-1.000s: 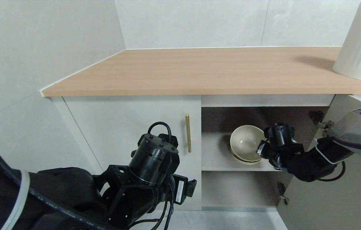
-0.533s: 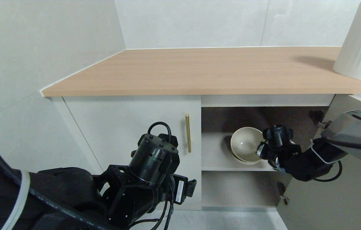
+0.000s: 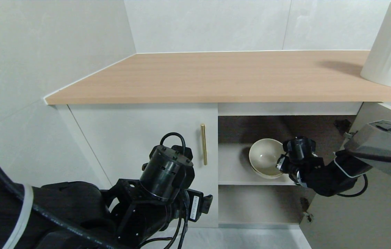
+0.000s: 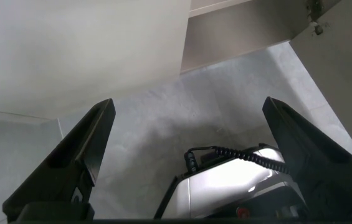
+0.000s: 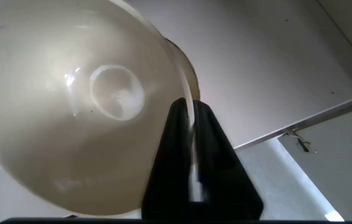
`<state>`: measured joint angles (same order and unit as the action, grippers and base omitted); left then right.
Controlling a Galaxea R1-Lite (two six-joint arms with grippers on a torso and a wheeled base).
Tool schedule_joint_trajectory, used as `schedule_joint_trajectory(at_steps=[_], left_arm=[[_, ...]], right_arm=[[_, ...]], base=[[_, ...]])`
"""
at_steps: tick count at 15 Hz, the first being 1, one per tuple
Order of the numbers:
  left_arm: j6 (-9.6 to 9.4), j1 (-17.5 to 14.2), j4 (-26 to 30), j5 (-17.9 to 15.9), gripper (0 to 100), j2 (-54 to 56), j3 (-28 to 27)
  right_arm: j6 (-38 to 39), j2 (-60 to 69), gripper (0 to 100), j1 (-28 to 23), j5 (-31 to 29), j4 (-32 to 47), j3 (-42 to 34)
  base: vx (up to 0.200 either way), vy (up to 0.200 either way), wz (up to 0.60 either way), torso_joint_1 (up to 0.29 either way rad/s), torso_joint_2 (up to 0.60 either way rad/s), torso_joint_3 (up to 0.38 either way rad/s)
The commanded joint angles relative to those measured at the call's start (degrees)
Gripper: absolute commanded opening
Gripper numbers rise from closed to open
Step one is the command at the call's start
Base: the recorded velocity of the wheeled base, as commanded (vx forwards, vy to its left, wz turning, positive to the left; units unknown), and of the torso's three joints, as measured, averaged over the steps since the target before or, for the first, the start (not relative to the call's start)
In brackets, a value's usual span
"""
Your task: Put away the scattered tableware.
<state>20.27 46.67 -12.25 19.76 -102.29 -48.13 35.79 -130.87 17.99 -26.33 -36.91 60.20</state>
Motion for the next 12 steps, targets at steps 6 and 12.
schedule_joint_trajectory(at_steps=[6, 12], left_arm=[[0.03, 0.0, 0.0, 0.0, 100, -0.2, 0.0], [0.56, -2.5, 0.1, -0.2, 100, 6.3, 2.4]], right_arm=[[0.0, 0.4, 100, 0.5, 0.1, 0.0, -0.5], [-0.9, 17.3, 100, 5.0, 8.1, 12.5, -6.8]], base=[[0.000, 0.000, 0.00, 0.000, 0.00, 0.000], [0.000, 0.000, 0.00, 0.000, 0.00, 0.000]])
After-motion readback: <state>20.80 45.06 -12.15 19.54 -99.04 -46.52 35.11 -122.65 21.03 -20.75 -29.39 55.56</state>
